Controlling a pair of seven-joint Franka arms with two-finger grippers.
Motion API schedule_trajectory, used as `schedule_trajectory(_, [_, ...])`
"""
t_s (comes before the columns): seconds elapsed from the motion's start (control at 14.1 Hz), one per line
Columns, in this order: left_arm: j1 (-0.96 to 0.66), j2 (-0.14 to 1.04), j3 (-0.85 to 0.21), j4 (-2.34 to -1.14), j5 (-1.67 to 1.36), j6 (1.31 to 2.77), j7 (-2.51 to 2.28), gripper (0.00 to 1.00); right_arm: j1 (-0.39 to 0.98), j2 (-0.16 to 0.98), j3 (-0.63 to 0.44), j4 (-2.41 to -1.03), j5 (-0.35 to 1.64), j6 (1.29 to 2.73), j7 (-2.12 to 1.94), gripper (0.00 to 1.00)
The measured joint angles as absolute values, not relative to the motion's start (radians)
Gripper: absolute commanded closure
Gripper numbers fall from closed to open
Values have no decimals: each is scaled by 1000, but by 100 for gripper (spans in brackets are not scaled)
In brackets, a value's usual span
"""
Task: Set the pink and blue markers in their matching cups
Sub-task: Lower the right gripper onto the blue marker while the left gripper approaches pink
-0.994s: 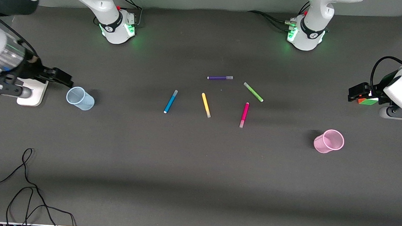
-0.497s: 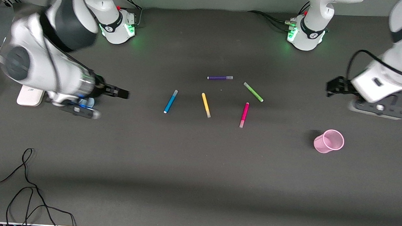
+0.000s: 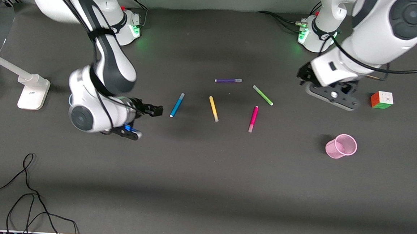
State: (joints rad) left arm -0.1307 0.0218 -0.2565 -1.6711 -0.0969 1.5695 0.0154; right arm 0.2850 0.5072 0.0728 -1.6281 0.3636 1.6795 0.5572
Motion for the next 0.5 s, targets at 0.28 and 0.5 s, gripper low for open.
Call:
schedule_trajectory(0.28, [-184, 23, -273, -1698, -118, 1570, 24, 0, 329, 598, 82, -1631, 394, 1761, 609, 0])
schedule_trajectory(0.5, [-232, 25, -276, -1762, -119, 1640, 23, 0, 363, 632, 85, -1636, 394, 1792, 668, 0])
